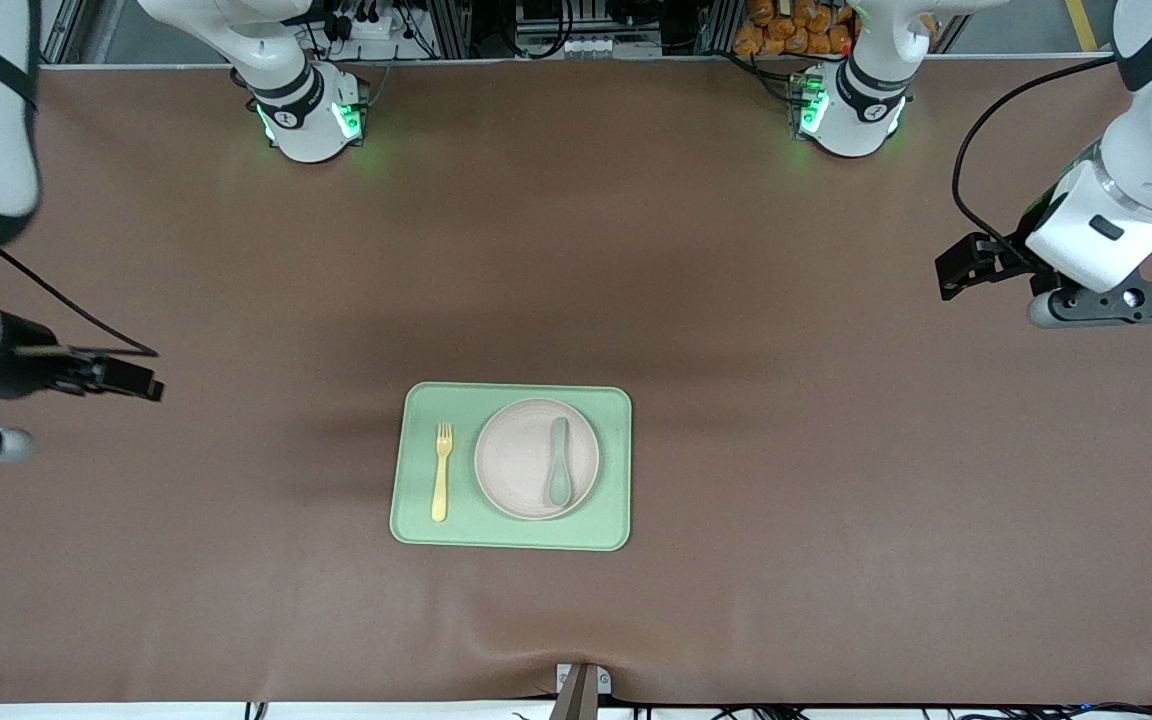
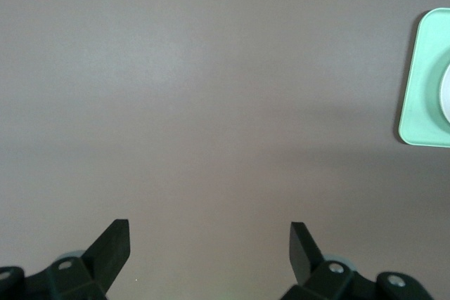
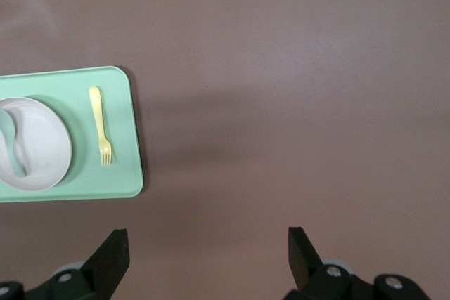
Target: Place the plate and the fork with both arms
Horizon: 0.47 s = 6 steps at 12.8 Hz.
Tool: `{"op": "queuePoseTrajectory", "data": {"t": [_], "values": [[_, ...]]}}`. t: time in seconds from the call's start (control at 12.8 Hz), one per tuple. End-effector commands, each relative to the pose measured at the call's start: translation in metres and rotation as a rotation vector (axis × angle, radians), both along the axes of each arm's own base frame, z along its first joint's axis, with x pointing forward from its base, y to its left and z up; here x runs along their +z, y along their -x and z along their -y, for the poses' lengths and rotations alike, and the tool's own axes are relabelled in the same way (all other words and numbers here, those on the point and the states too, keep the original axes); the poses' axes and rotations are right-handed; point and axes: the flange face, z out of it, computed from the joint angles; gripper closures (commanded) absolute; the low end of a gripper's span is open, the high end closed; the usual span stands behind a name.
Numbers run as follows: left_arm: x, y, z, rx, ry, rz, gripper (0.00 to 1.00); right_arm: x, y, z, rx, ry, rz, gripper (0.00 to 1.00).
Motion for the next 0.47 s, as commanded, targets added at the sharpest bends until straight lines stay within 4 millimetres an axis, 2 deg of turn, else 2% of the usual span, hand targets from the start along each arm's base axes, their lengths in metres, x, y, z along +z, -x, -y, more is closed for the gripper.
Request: {"op": "queuePoseTrajectory", "data": {"t": [0.0,0.08,0.31,0.39], "values": [[0.010,0.007,-0.006,-0.008,0.013,0.032,0.00,0.038,0.038,0.021,-0.012,0.002,0.021,0.00],[0.013,0.008,-0.008,-0.007,0.014,0.035,0.00,0.048,0.050,0.023,-0.013,-0.004,0.030,0.00],[0.018,0.012,-0.032,-0.039,0.025,0.029,0.00,0.073,0.084,0.016,0.002,0.025,0.054,0.00],[0.019,0.015,-0.033,-0.045,0.040,0.010,0.00,0.078,0.093,0.015,0.004,0.027,0.059,0.00]]}}
